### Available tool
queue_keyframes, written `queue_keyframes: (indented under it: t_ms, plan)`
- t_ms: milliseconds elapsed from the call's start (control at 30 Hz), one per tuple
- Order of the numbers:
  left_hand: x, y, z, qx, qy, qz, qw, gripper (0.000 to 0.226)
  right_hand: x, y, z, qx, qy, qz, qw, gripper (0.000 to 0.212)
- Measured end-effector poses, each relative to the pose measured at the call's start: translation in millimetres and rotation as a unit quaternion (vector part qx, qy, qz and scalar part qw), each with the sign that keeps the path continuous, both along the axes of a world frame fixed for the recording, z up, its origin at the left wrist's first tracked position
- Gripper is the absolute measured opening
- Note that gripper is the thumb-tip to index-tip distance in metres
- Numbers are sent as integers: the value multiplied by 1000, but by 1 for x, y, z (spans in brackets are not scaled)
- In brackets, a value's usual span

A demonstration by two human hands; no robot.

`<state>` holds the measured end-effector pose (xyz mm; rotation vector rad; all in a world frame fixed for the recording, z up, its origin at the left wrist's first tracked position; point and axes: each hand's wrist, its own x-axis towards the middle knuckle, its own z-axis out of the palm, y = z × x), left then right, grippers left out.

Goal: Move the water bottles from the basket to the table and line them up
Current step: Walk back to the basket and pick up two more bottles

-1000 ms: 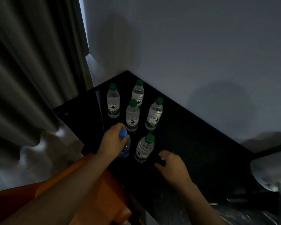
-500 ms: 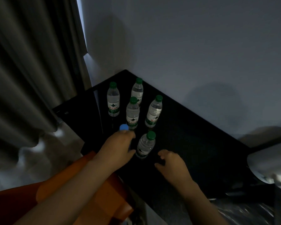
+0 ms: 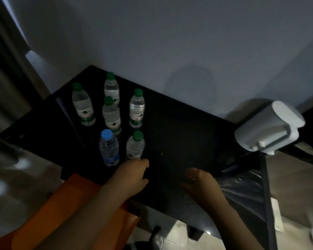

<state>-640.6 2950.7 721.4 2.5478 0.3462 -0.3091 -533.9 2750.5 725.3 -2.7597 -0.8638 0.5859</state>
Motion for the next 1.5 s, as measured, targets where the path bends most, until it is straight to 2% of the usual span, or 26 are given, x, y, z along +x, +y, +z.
queue_keyframes:
  t_ms: [133,367,500,700,833,1033,1233,1500]
  plan:
    - [27,-39,7,-13,4,-66,998,34,-5,-51,9,14,-5,-67,998,26]
    - [76,-135,26,21,-13,-172,985,35,-19,-151,24,30,-30,-224,974,32]
    - [89,-207,36,26,-24,-247,968,36,-39,-228,30,59,-48,-312,947,39]
    - [89,-330,50,23,-25,-353,935,36,-76,-345,35,61,-62,-399,913,32]
    - [82,-402,54,41,-42,-401,914,29,-105,-411,39,67,-63,-447,890,34]
    - [66,-528,62,45,-68,-500,862,34,-167,-511,48,72,-83,-553,826,36]
    - [49,-626,60,35,-71,-596,799,38,-214,-577,50,91,-80,-654,747,35]
    - [65,-747,43,36,-68,-680,729,39,-226,-663,44,75,-75,-721,684,37]
